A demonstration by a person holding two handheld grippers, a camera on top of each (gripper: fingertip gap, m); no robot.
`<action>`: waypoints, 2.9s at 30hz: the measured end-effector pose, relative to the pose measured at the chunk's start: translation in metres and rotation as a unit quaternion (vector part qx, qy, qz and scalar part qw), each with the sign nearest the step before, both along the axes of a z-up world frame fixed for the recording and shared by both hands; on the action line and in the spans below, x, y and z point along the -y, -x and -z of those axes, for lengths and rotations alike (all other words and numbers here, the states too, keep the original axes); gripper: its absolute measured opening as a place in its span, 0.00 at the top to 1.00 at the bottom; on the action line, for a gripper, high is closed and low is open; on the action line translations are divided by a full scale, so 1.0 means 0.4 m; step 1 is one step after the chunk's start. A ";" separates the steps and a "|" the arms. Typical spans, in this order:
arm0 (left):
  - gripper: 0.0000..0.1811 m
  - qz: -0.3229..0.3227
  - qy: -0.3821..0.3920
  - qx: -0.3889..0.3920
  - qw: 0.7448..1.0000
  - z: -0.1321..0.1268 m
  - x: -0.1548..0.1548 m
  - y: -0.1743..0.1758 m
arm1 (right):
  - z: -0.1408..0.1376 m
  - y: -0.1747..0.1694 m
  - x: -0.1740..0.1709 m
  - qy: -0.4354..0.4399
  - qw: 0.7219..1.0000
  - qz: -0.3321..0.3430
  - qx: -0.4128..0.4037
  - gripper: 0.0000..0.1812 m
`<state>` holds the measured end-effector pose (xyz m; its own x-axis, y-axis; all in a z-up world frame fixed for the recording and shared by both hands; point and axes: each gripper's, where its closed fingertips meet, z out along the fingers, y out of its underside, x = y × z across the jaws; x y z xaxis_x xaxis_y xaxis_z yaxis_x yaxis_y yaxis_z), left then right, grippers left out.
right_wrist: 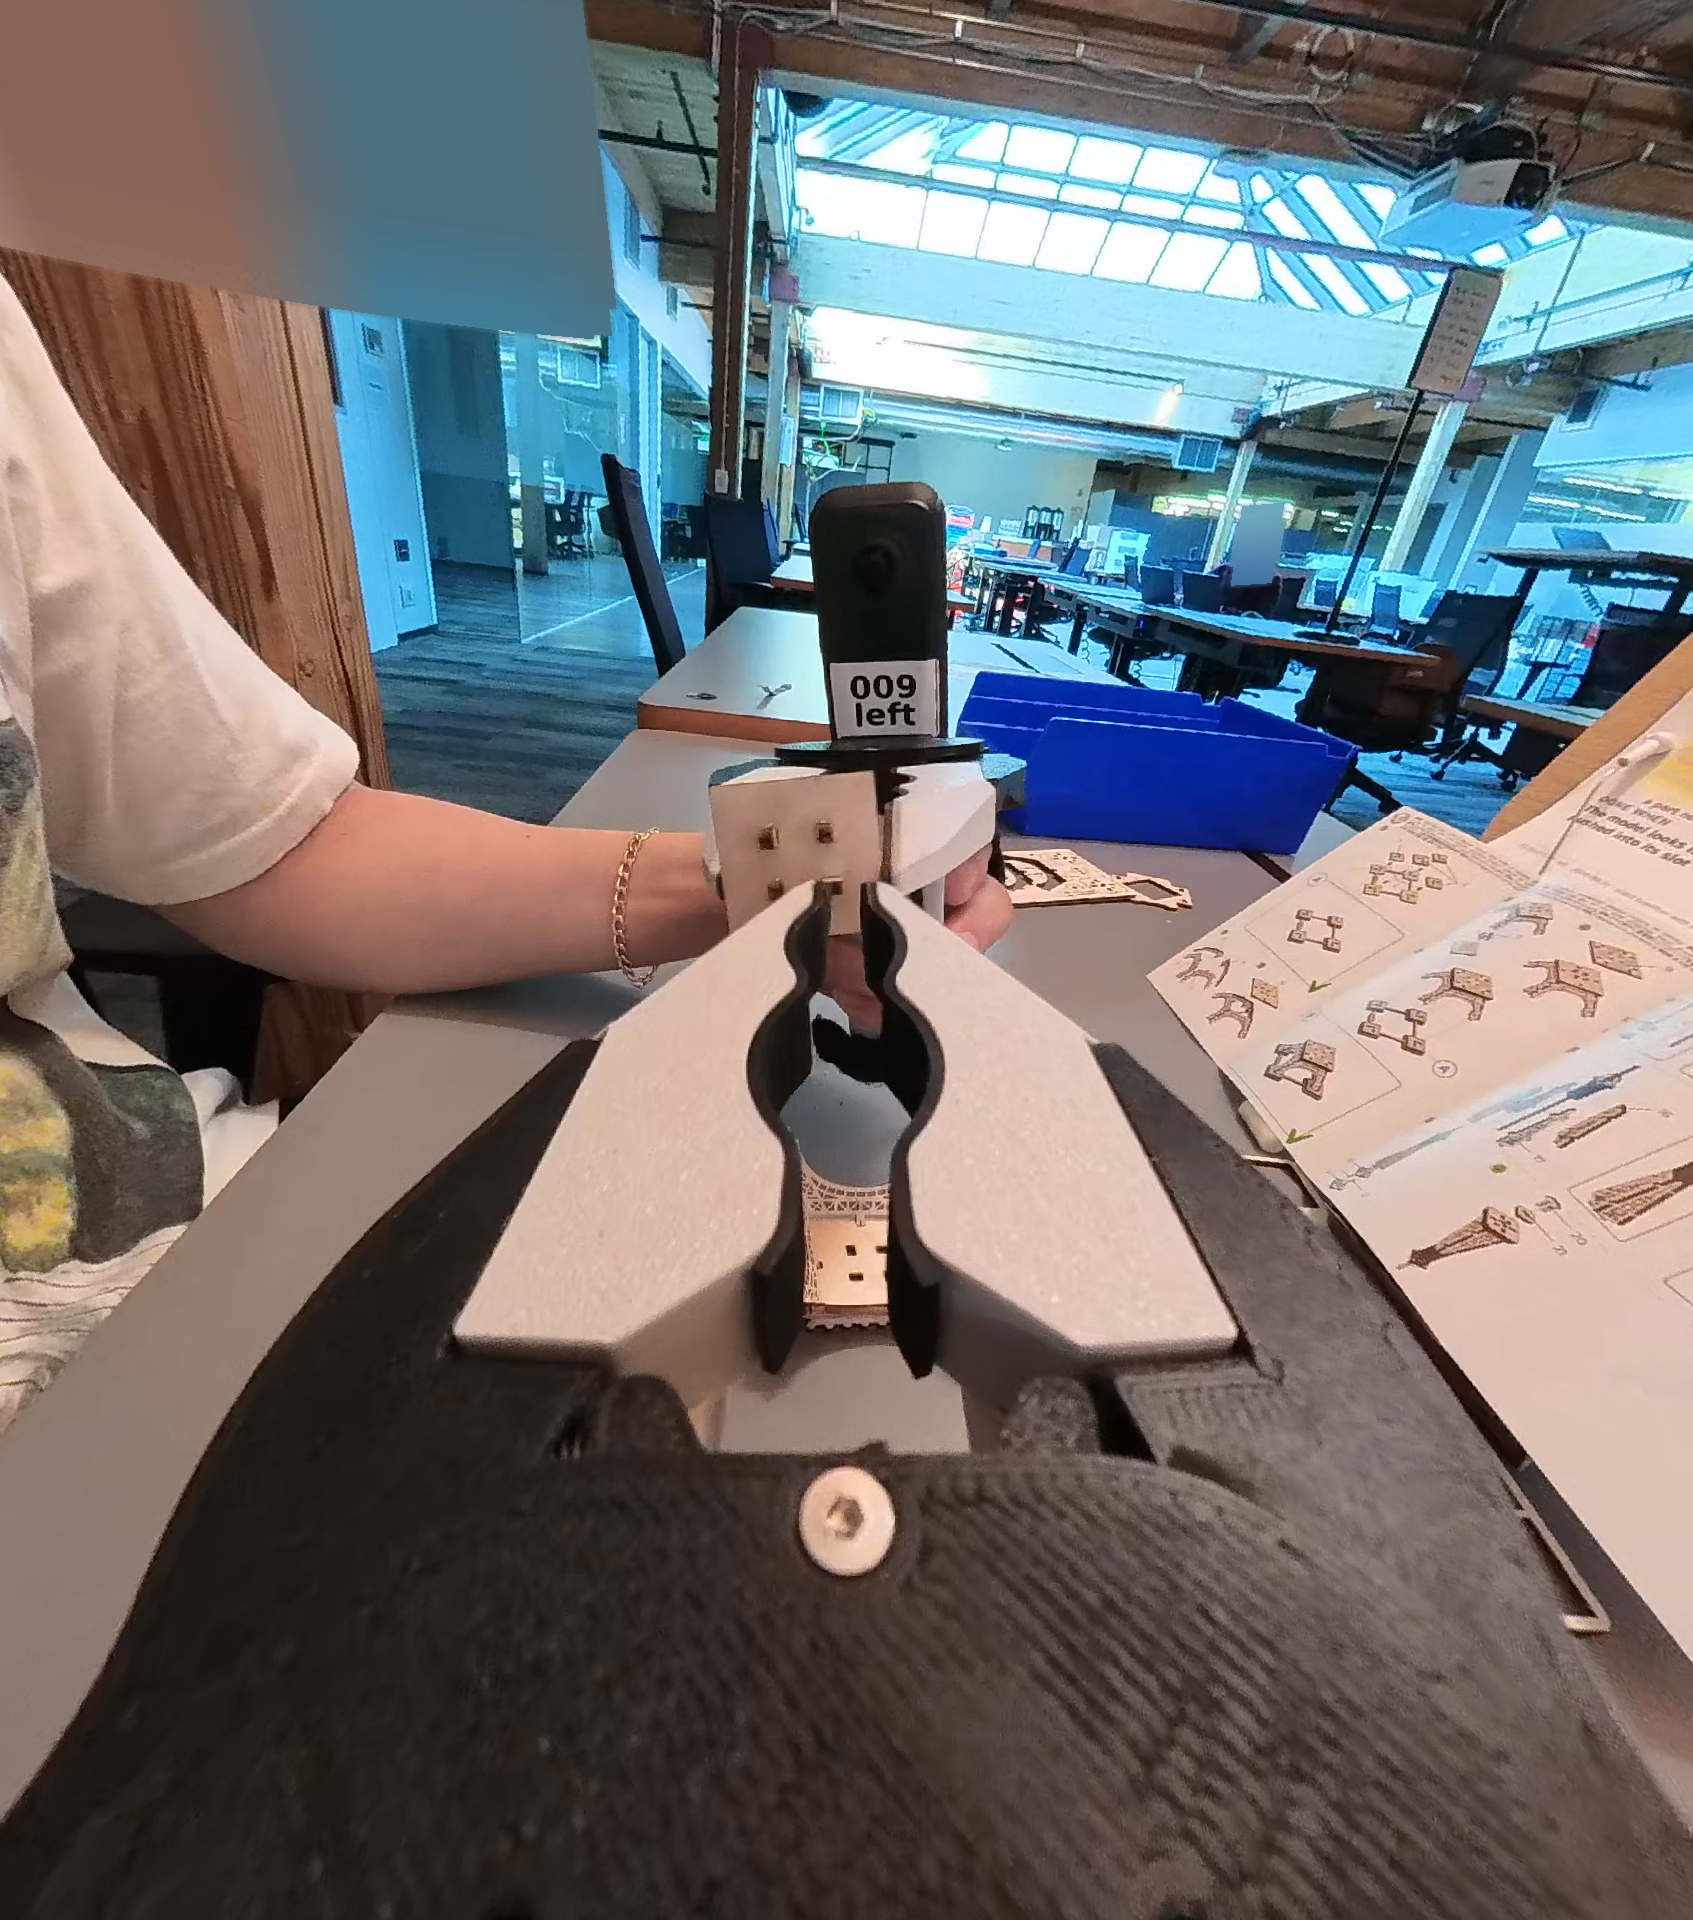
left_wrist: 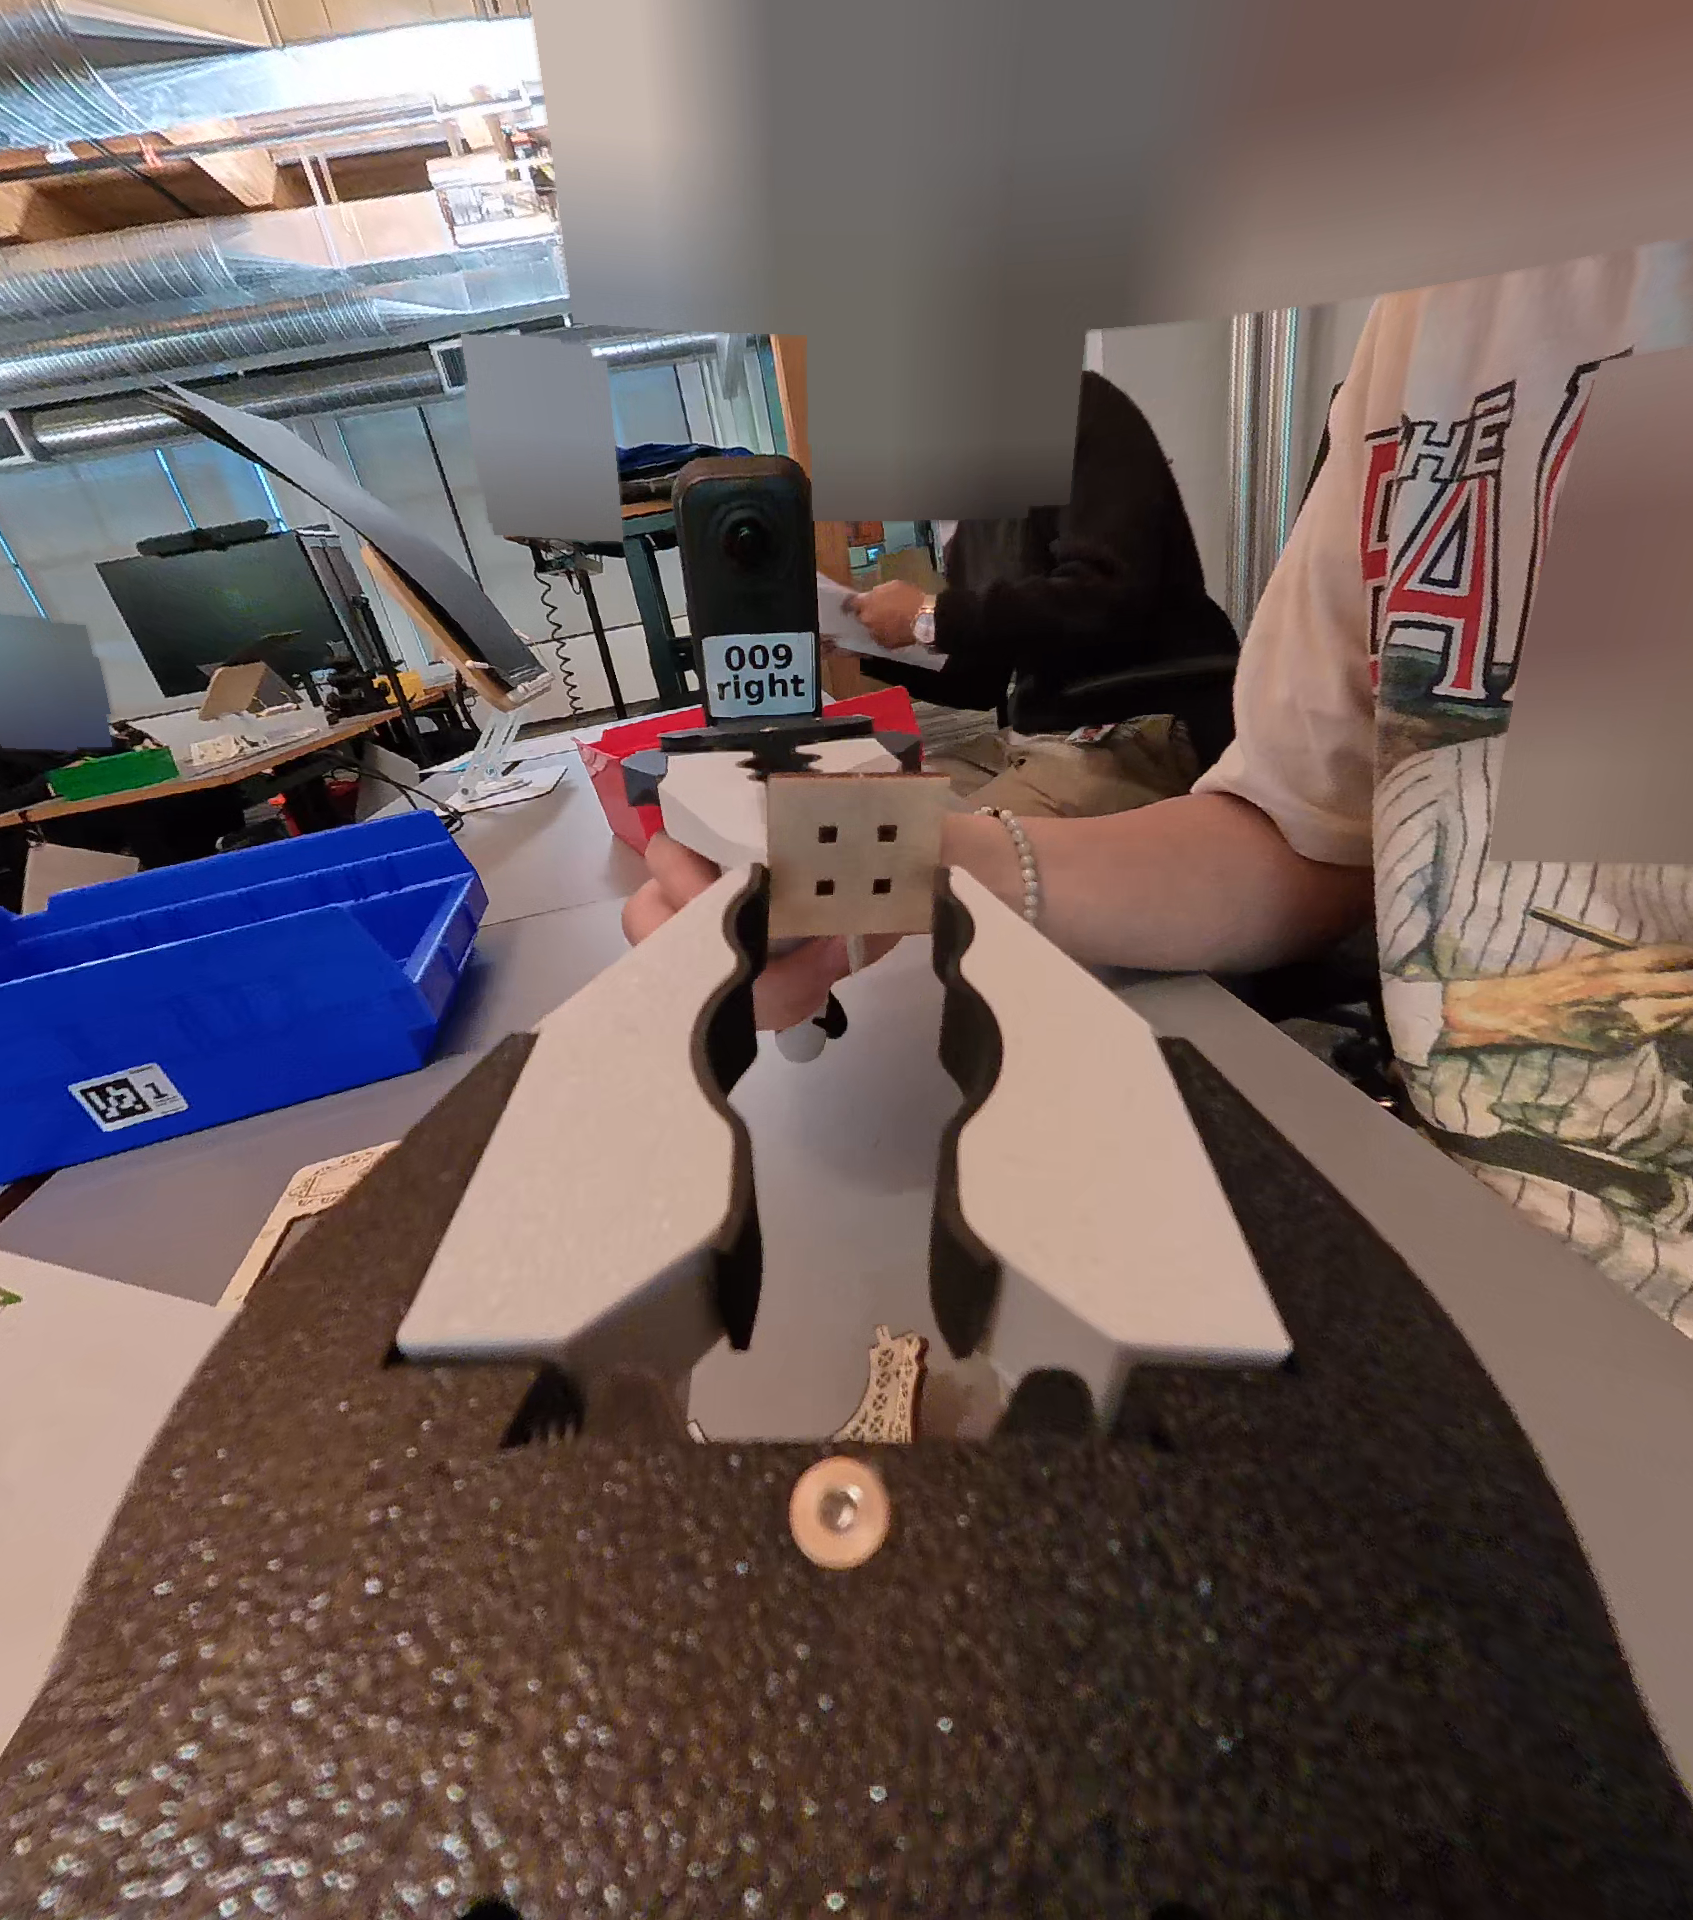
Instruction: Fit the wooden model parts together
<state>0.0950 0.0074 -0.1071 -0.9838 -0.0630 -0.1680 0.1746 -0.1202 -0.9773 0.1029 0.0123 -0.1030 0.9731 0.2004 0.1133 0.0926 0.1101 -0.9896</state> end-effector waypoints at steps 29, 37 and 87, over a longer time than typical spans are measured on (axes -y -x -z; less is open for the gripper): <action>0.84 -0.015 0.010 -0.049 0.999 0.000 -0.004 -0.013 | -0.001 -0.004 -0.010 0.004 1.000 0.007 -0.011 0.99; 0.96 -0.046 0.026 -0.045 0.998 -0.009 -0.018 -0.036 | -0.011 -0.007 -0.016 -0.003 0.999 0.008 -0.037 1.00; 0.82 -0.043 -0.028 -0.038 0.998 0.027 0.004 -0.017 | 0.024 0.000 -0.033 0.032 0.998 0.001 -0.050 0.99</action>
<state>0.1020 0.0059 -0.1177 -0.9851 -0.1408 -0.0991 0.1073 -0.0525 -0.9928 0.1031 0.0253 -0.1126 0.9795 0.2014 0.0023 -0.0070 0.0455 -0.9989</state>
